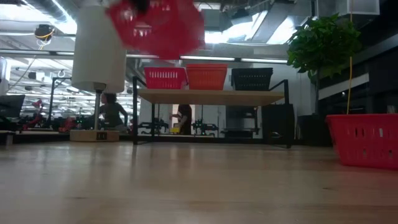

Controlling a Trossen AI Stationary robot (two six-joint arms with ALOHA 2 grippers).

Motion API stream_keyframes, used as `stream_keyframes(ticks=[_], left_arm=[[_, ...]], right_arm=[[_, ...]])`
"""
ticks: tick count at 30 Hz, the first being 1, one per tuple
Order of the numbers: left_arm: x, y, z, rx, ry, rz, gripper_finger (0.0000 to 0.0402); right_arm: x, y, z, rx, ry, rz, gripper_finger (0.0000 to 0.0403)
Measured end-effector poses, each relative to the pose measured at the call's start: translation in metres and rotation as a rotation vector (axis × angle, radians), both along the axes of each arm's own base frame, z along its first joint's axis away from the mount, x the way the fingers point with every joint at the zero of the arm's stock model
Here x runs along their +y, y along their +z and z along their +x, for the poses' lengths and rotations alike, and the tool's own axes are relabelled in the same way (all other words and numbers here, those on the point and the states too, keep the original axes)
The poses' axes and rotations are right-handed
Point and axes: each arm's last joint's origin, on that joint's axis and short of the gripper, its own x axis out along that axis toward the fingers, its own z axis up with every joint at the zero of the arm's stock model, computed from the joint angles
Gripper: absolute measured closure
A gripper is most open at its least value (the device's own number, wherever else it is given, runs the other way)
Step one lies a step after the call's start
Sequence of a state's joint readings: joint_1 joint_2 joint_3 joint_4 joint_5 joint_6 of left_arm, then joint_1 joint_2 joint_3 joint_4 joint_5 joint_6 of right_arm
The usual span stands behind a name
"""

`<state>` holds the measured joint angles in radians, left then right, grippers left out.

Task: Stack baskets on shelf by color
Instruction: Stack the top red basket on the red basket on the shelf

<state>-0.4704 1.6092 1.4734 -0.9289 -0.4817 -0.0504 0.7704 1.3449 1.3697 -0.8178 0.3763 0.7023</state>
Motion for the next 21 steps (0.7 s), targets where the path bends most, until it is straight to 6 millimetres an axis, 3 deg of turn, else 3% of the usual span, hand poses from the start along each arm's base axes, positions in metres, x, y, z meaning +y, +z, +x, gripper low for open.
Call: stream_keyframes(ticks=[4,9,15,21], left_arm=[[0.024,0.040,-0.007,-0.069,0.084,0.036,0.0401],[0.079,0.068,-0.017,-0.050,0.215,0.085,0.0401],[0.161,0.075,-0.020,0.033,0.263,0.091,0.0401],[0.237,0.067,-0.018,0.048,0.324,0.038,0.0401]], right_arm=[[-0.001,-0.002,-0.002,0.022,0.000,-0.021,0.0265],[-0.002,-0.003,-0.002,0.035,0.000,-0.034,0.0265],[-0.003,-0.004,-0.003,0.047,0.003,-0.049,0.0265],[-0.004,-0.004,-0.003,0.040,-0.015,-0.062,0.0265]])
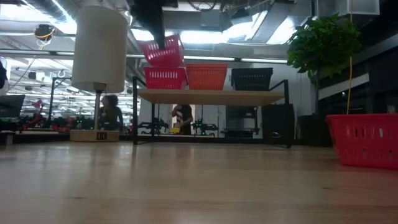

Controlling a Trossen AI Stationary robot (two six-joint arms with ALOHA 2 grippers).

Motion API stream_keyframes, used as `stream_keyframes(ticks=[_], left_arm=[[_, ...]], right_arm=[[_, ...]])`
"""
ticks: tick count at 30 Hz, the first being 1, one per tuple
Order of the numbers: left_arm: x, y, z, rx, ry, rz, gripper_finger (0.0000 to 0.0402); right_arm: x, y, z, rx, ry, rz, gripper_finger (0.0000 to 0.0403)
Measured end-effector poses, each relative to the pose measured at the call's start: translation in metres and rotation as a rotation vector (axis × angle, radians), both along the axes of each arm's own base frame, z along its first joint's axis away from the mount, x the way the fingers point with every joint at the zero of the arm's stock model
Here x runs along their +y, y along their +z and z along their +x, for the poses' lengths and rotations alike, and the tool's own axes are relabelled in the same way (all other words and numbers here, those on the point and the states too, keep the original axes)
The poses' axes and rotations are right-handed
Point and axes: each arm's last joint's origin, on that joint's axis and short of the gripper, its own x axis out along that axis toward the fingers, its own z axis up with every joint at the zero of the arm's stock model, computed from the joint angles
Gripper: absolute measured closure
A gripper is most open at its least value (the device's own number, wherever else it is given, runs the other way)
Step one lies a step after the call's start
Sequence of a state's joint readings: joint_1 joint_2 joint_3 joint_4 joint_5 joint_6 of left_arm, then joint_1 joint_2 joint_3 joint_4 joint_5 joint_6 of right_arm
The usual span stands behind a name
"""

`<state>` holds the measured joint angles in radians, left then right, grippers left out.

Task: Stack baskets on shelf by color
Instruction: Stack the top red basket on the red basket on the shelf

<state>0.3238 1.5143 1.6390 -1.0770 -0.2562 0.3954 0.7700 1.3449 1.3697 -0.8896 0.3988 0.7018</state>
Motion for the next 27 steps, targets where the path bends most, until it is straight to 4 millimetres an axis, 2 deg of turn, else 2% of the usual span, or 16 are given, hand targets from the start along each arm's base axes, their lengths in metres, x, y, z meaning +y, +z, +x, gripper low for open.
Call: stream_keyframes(ticks=[2,5,12,21,27], left_arm=[[0.015,-0.002,-0.003,-0.006,0.001,-0.024,0.0401],[0.024,-0.001,-0.005,-0.037,-0.011,-0.067,0.0401],[0.028,-0.003,-0.007,-0.029,-0.025,-0.083,0.0401],[0.038,-0.021,0.007,0.032,-0.001,-0.090,0.0401],[0.039,-0.023,0.010,0.038,0.006,-0.074,0.0375]], right_arm=[[0.000,0.000,0.000,0.001,-0.001,-0.002,0.0265],[0.000,0.000,0.000,0.005,-0.001,-0.006,0.0265],[-0.001,-0.001,-0.001,0.010,-0.006,-0.008,0.0265],[-0.001,-0.001,-0.001,0.017,-0.035,0.018,0.0265],[-0.001,-0.001,-0.001,0.021,-0.038,0.018,0.0265]])
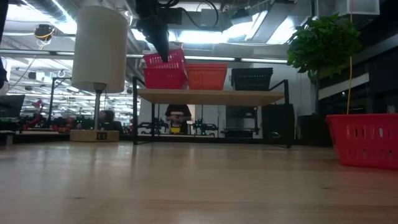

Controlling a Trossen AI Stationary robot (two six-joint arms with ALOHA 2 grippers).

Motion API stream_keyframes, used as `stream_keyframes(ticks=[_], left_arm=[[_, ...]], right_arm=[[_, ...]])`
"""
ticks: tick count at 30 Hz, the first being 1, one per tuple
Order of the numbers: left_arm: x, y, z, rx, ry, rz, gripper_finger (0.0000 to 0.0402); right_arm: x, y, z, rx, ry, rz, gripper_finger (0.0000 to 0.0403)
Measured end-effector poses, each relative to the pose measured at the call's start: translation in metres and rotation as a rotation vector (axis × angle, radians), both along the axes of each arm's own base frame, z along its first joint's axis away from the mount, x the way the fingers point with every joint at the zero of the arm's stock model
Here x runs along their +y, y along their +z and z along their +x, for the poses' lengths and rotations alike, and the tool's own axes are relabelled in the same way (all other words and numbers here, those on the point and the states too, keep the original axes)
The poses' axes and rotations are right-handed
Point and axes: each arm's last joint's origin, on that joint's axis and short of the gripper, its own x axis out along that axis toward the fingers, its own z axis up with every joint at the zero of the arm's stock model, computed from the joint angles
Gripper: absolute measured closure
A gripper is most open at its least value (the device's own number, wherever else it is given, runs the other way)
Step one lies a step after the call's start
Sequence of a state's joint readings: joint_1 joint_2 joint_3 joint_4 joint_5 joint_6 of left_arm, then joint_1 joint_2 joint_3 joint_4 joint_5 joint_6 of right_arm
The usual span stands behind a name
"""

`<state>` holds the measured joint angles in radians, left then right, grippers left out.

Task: Stack baskets on shelf by color
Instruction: Stack the top red basket on the red basket on the shelf, then stack the red basket on the stacked red baskets on the shelf

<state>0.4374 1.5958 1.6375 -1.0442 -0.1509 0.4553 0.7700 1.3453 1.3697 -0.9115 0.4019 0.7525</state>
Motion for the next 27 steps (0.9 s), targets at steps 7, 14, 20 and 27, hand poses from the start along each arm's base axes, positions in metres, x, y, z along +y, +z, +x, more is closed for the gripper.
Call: stream_keyframes(ticks=[7,14,20,27], left_arm=[[-0.001,-0.001,-0.002,0.022,0.010,-0.008,0.0336],[-0.011,0.002,0.001,0.025,-0.003,0.027,0.0321],[-0.037,0.016,-0.003,-0.039,-0.044,0.027,0.0320],[-0.077,0.032,-0.009,-0.165,0.006,-0.082,0.0321]], right_arm=[[0.000,0.000,0.000,0.000,0.000,0.000,0.0265],[0.000,0.000,0.000,0.004,0.001,-0.001,0.0265],[0.000,-0.001,-0.001,0.013,0.004,0.006,0.0265],[0.002,-0.010,-0.002,0.100,-0.063,0.071,0.0265]])
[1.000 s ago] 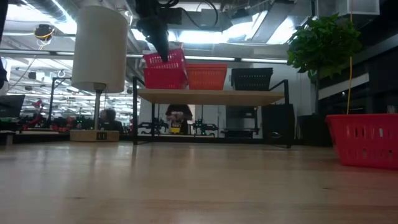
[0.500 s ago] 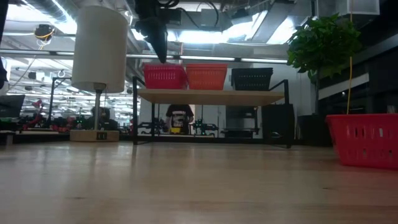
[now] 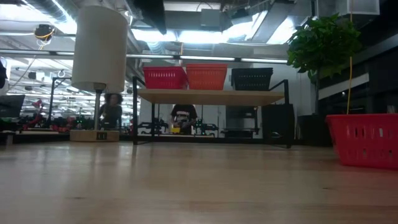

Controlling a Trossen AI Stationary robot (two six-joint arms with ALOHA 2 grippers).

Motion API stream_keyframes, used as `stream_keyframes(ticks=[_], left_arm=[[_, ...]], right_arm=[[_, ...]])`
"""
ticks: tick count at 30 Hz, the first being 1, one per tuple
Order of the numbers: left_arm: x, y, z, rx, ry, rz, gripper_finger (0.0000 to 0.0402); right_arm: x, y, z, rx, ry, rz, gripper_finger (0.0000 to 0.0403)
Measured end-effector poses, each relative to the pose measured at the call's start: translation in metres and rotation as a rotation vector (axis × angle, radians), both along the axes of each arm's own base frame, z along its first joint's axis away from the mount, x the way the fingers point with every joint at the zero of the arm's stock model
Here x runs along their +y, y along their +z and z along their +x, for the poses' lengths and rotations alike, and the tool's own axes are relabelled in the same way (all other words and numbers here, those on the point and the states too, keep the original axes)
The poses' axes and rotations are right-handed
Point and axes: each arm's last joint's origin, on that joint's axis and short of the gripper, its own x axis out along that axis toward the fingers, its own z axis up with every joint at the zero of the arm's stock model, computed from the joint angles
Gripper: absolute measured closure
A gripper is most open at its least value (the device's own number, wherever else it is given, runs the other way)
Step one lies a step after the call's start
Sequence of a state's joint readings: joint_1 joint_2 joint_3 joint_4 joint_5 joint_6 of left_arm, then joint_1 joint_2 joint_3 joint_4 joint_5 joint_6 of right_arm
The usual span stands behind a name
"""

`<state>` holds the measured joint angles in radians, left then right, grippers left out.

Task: Stack baskets on shelf by color
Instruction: Stack the red basket on the stacked red baskets on the shelf

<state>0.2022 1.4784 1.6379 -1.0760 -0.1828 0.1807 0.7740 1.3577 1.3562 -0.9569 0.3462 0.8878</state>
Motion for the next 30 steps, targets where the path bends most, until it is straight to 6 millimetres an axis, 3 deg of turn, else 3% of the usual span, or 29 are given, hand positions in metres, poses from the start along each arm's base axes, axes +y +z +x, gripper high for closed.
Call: stream_keyframes(ticks=[3,7,17,24,30], left_arm=[[-0.018,0.001,-0.001,-0.011,-0.012,-0.084,0.0323],[-0.040,-0.002,-0.001,0.019,-0.049,-0.125,0.0323],[-0.075,-0.001,0.000,0.002,-0.104,-0.163,0.0323],[-0.092,-0.008,0.008,0.015,-0.132,-0.181,0.0323],[-0.103,-0.018,0.018,0.033,-0.111,-0.211,0.0324]], right_arm=[[0.003,-0.024,-0.002,0.106,-0.092,0.028,0.0265],[0.013,-0.054,-0.016,0.335,-0.212,0.201,0.0265],[0.036,-0.076,-0.051,0.497,-0.366,0.300,0.0265],[0.029,-0.133,-0.064,0.635,-0.528,0.251,0.0265],[0.013,-0.164,-0.075,0.682,-0.711,0.219,0.0265]])
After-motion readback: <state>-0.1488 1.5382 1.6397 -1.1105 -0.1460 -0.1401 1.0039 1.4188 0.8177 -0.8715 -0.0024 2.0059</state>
